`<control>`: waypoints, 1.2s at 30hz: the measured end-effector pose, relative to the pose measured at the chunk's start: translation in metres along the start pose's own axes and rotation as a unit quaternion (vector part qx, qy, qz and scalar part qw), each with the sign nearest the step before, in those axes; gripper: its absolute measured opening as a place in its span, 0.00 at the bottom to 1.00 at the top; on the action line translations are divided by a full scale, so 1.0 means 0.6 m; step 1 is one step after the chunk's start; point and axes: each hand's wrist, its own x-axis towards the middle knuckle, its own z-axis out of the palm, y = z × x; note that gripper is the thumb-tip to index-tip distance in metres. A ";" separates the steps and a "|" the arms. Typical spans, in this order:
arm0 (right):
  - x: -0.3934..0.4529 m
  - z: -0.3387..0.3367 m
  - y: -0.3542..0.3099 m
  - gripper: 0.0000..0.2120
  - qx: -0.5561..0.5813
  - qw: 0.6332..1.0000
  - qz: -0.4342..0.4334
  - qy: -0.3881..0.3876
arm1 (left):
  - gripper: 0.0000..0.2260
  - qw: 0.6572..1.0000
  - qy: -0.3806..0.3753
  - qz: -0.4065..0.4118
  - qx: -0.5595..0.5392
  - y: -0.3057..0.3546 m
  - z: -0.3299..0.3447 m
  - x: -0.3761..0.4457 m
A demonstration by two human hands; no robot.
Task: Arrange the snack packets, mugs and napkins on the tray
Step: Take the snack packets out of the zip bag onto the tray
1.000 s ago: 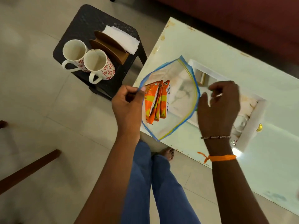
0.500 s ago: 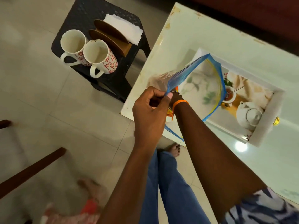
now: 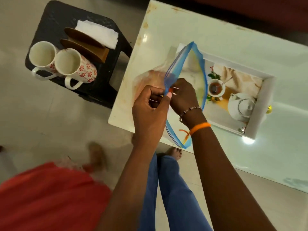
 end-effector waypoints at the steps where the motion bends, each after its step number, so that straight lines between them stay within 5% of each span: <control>1: -0.011 -0.026 0.006 0.12 0.028 0.999 -0.001 0.046 | 0.05 1.000 -0.006 0.003 0.005 0.000 0.013 -0.001; 7: -0.096 -0.179 0.088 0.15 0.200 0.957 0.026 0.207 | 0.14 0.997 -0.032 0.047 0.061 -0.008 0.090 -0.013; 14: -0.114 -0.248 0.205 0.14 0.422 0.774 0.160 0.444 | 0.15 0.994 -0.055 0.055 0.081 -0.040 0.142 -0.027; 19: -0.057 -0.244 0.276 0.13 0.448 0.703 0.227 0.503 | 0.14 0.991 -0.084 0.053 0.093 -0.060 0.150 -0.033; 22: -0.039 -0.232 0.310 0.16 0.422 0.712 0.274 0.489 | 0.13 0.990 -0.098 0.046 0.094 -0.063 0.148 -0.036; 28: -0.091 -0.204 0.329 0.22 0.339 0.786 0.306 0.417 | 0.11 0.991 -0.089 0.029 0.092 -0.061 0.138 -0.037; 33: -0.113 -0.197 0.290 0.17 0.241 0.793 0.345 0.440 | 0.12 0.995 -0.067 0.014 0.067 -0.050 0.115 -0.028; 36: -0.101 -0.180 0.203 0.10 0.229 0.879 0.225 0.353 | 0.12 0.998 -0.035 0.015 0.043 -0.038 0.094 -0.028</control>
